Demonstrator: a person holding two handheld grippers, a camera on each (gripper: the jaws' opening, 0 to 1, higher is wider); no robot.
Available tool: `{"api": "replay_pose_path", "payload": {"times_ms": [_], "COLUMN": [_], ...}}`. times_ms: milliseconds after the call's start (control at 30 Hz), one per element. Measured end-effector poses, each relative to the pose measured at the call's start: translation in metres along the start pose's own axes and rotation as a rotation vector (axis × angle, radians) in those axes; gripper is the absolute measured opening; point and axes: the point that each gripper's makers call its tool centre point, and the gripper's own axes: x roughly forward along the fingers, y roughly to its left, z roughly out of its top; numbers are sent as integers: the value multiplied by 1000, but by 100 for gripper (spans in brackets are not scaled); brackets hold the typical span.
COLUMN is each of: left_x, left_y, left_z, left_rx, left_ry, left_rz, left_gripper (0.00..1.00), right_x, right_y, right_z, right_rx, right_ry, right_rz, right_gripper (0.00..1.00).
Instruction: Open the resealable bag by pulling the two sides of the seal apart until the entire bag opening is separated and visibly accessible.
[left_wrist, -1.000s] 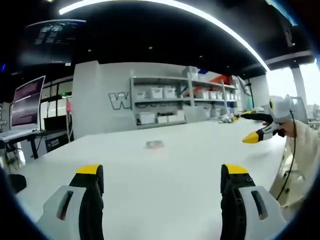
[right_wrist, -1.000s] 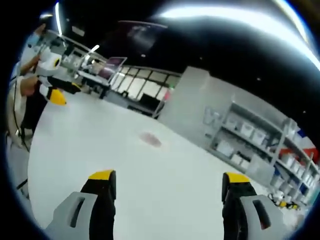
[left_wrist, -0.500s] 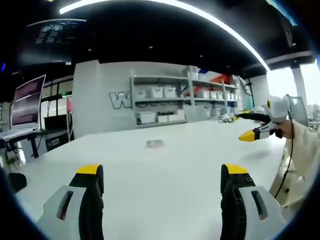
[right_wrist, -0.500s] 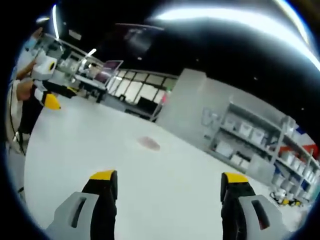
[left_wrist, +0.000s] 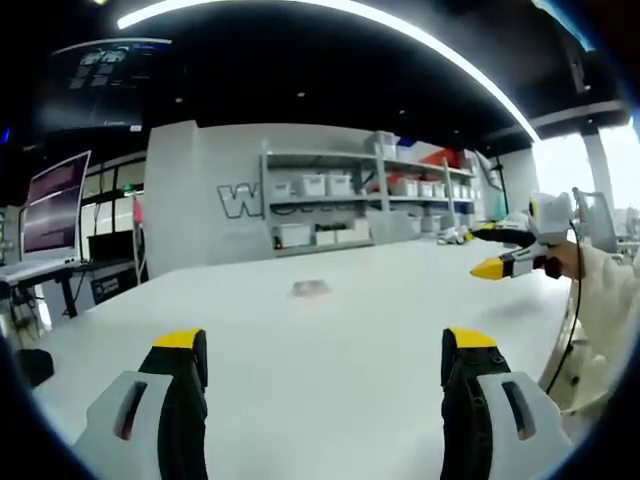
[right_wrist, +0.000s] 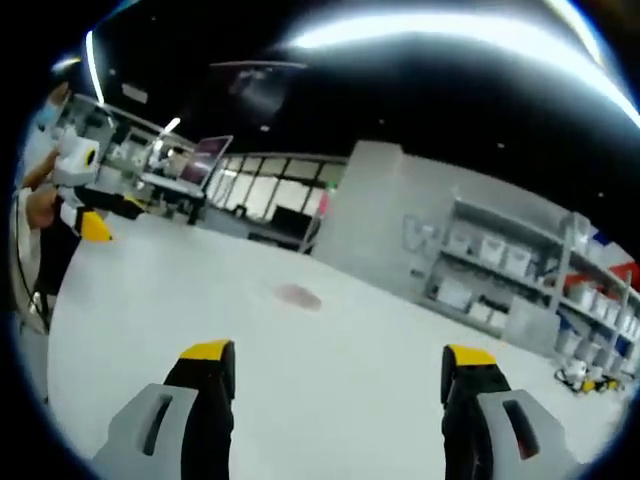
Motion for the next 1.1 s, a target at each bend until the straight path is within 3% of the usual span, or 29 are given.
{"api": "replay_pose_path", "payload": {"times_ms": [1100], "left_x": [-2], "left_y": [0], "left_z": [0], "left_rx": [-2], "left_ry": [2], "left_rz": [-2], "left_gripper": [96], "right_x": [13], "right_y": [7], "right_z": [-3], "right_rx": [-61], "right_ry": [21], "right_rz": [33], "right_gripper": [85]}}
